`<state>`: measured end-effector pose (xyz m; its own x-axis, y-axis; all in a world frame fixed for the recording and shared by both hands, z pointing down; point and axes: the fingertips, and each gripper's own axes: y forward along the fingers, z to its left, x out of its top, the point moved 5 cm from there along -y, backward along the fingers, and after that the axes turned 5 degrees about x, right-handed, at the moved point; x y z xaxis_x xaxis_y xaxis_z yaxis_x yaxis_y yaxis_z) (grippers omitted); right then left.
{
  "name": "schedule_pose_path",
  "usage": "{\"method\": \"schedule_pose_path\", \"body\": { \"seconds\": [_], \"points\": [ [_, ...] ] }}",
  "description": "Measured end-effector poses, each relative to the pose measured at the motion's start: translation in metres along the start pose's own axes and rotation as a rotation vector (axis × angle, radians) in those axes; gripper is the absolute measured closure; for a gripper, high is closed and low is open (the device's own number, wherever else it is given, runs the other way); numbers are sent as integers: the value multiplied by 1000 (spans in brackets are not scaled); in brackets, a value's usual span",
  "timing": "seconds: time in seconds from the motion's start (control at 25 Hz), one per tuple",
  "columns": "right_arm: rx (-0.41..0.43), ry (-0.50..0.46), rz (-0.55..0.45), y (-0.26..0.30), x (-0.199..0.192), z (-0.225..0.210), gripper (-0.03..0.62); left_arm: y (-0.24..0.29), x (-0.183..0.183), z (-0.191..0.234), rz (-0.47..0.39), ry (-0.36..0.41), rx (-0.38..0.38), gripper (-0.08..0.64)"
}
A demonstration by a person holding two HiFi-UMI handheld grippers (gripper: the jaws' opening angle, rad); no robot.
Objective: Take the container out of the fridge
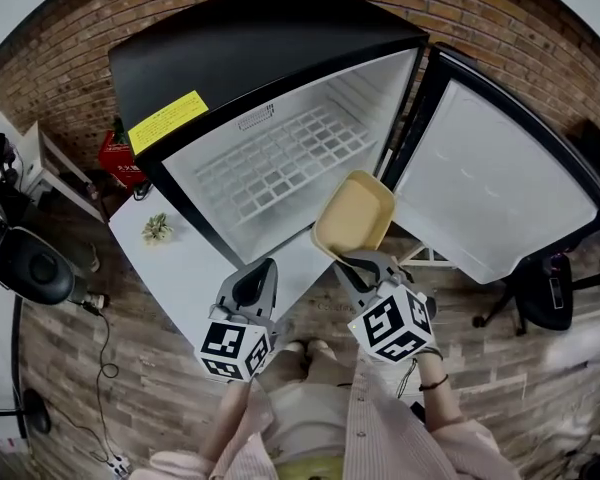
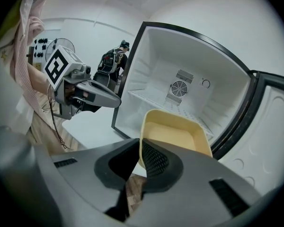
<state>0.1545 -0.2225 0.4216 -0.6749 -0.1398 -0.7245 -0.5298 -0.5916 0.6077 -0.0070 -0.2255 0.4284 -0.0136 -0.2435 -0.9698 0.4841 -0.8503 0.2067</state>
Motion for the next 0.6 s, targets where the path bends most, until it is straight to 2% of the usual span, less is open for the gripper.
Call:
{"method": "schedule_pose_path", "body": {
  "seconds": [0.6],
  "points": [
    [36, -3, 3, -2, -11, 4, 571, -4, 1, -8, -5, 6, 25, 568]
  ]
}}
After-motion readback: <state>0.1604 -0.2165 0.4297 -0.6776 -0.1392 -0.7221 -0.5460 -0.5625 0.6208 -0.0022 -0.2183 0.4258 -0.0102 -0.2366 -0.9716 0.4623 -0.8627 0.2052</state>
